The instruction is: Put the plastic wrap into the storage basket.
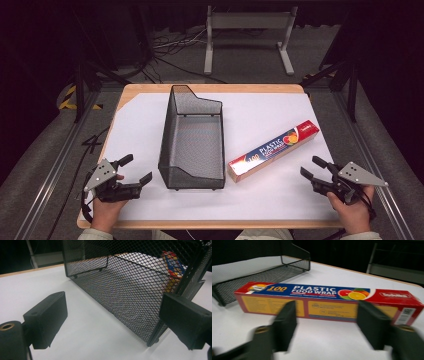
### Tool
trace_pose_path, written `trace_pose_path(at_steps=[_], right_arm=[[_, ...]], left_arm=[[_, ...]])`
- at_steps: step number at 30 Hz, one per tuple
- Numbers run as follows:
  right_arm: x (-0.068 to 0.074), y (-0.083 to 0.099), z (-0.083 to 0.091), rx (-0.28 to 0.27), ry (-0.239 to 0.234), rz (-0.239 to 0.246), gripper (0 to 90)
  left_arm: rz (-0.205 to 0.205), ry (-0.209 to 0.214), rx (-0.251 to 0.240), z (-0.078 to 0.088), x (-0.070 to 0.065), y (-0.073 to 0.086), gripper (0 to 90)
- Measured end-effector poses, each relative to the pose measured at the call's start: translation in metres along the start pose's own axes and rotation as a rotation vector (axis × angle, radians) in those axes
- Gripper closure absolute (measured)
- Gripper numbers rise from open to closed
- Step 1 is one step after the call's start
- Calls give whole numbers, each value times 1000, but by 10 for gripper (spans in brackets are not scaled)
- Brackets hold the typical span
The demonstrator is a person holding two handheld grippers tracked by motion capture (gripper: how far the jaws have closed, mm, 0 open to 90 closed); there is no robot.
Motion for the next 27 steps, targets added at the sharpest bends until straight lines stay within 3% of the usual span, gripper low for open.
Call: trace_pose_path(at_steps=[2, 13, 20, 27], right_arm=[[1, 2, 0, 7, -8, 10, 236], [0, 2, 0, 11, 5, 10, 241], [5, -2, -6, 16, -14, 15, 242], [16, -13, -17, 44, -47, 11, 327]], left_arm=[[-2, 2, -1, -1, 0, 0, 92], [-5, 0, -1, 0, 0, 0, 91], [-1, -2, 4, 0, 0, 1, 91], [2, -8, 9, 0, 1, 1, 91]])
Point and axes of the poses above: each handheld gripper's, and its own axes: z roughly backward along the jaws, y roughly out of its underside, x roughly to its left, the point moved 6 cm from there along -z, roughly forward along the jaws, and after that the axes turned 10 degrees about -z, right-handed, at the moved point
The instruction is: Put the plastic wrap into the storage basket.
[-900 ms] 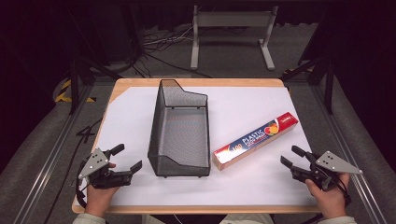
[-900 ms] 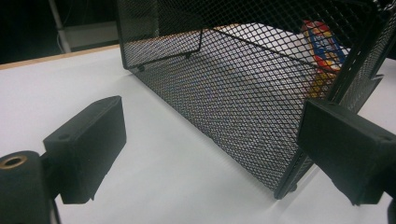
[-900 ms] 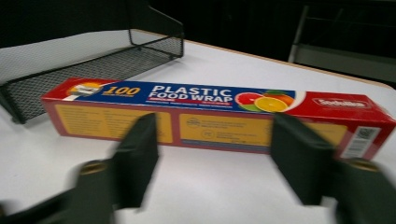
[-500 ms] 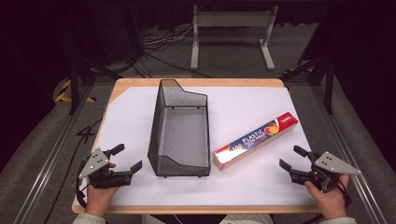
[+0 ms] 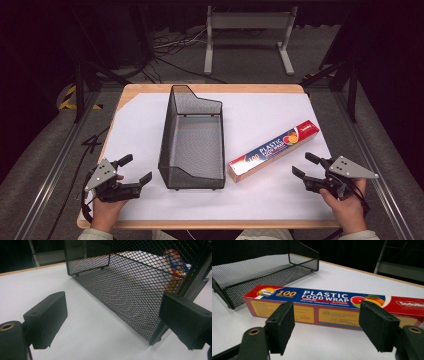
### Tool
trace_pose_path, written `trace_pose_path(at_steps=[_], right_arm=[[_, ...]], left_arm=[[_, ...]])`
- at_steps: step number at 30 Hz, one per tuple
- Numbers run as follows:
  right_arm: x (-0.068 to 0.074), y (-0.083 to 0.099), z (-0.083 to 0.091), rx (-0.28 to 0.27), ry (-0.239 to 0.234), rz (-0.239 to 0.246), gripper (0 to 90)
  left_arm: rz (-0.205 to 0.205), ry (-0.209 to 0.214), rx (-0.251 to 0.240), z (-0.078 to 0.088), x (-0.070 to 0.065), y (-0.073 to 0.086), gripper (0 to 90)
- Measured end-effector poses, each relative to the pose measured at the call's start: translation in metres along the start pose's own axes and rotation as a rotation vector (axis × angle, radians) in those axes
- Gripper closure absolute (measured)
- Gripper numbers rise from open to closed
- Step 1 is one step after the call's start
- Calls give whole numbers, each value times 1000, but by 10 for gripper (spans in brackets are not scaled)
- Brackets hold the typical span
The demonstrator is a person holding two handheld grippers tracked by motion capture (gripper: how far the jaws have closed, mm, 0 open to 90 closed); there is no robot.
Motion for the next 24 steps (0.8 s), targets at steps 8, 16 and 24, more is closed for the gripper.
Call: trace_pose_path(at_steps=[8, 16, 24], right_arm=[[14, -13, -14, 68, -75, 2, 792], [35, -30, -36, 108, -134, 11, 900], [55, -50, -54, 123, -180, 35, 900]], left_arm=[[0, -3, 3, 0, 0, 0, 93], [3, -8, -1, 1, 1, 0, 94], [6, -10, 0, 1, 1, 1, 94]])
Point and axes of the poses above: each handheld gripper's, and its own axes: z roughly backward along the jaws, y roughly out of its underside, x roughly to its left, the point moved 6 cm from there along -z, roughly forward along the jaws, and after that the axes turned 10 degrees about -z, right-handed, at the moved point
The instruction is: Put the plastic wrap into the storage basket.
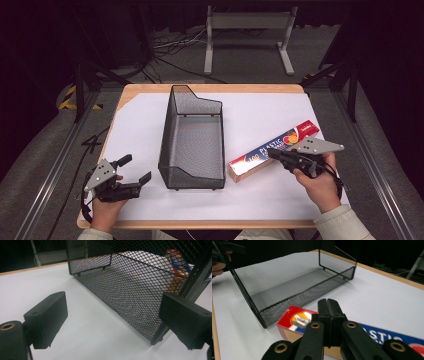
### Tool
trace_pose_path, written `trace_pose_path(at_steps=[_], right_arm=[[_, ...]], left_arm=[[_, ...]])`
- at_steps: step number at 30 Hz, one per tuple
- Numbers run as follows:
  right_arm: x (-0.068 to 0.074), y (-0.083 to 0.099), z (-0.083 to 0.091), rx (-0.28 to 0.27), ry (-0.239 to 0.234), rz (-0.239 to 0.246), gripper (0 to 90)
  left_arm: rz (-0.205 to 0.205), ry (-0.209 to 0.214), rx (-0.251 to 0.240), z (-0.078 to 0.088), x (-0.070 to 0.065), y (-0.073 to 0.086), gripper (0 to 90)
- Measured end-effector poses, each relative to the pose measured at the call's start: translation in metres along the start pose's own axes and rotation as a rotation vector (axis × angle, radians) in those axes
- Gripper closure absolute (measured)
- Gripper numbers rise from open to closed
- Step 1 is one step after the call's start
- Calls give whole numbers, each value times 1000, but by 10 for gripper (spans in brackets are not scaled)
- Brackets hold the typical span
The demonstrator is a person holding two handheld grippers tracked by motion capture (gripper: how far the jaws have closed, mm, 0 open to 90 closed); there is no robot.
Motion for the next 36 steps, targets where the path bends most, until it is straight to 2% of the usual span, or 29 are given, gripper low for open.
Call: trace_pose_path(at_steps=[7, 13, 20, 28, 29, 36], right_arm=[[13, -16, -20, 41, -26, 6, 900], [16, -26, -38, 85, -32, 2, 900], [19, -35, -55, 110, -31, 1, 900], [27, -24, -85, 209, -49, 6, 900], [27, -24, -85, 209, -49, 6, 900], [28, -9, -108, 329, -32, 1, 900]], left_arm=[[5, -1, 2, 0, 0, 1, 95], [6, -2, 2, 0, 2, 1, 96], [11, -6, -2, 0, 3, 2, 97], [8, -7, 3, -1, 2, 2, 98], [8, -7, 3, -1, 2, 2, 98], [4, -6, 8, -1, 3, 3, 98]])
Point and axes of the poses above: each handheld gripper's, and its own axes: z roughly backward along the jaws, y roughly out of its underside, x roughly to its left, the point moved 6 cm from there along -z, roughly forward along the jaws, and after that the axes turned 10 degrees about -z, right-handed, at the moved point
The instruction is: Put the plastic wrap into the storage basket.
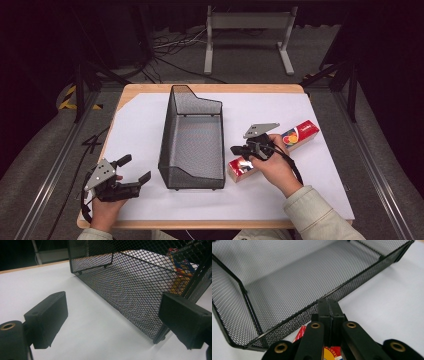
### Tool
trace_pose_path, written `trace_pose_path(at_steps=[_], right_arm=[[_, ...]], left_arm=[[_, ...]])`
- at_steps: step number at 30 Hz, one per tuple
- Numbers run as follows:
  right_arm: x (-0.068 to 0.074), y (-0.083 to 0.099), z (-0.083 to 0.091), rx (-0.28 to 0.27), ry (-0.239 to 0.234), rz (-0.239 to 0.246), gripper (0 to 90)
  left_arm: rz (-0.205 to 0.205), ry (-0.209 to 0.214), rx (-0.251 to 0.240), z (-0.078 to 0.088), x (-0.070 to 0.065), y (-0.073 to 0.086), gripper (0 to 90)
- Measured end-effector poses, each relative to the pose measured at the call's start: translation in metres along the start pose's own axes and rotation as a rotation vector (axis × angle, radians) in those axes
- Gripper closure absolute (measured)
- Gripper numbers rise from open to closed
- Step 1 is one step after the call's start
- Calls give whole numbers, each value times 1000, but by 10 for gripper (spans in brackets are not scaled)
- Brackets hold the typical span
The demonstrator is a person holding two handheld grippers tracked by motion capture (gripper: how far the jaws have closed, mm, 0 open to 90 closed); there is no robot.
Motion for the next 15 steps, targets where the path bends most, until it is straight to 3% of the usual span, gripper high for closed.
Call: trace_pose_path(at_steps=[5, 15], right_arm=[[1, 5, -13, 74, 3, -9, 900], [-1, 9, -27, 142, 1, -22, 900]], left_arm=[[-3, 1, 4, 0, 0, 0, 99], [-2, 0, 8, -1, 0, 1, 100]])
Point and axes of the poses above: each handheld gripper's, and its own axes: z roughly backward along the jaws, y roughly out of its underside, x roughly to its left, the point moved 6 cm from there along -z, roughly forward along the jaws, and after that the axes turned 10 degrees about -z, right-handed, at the moved point
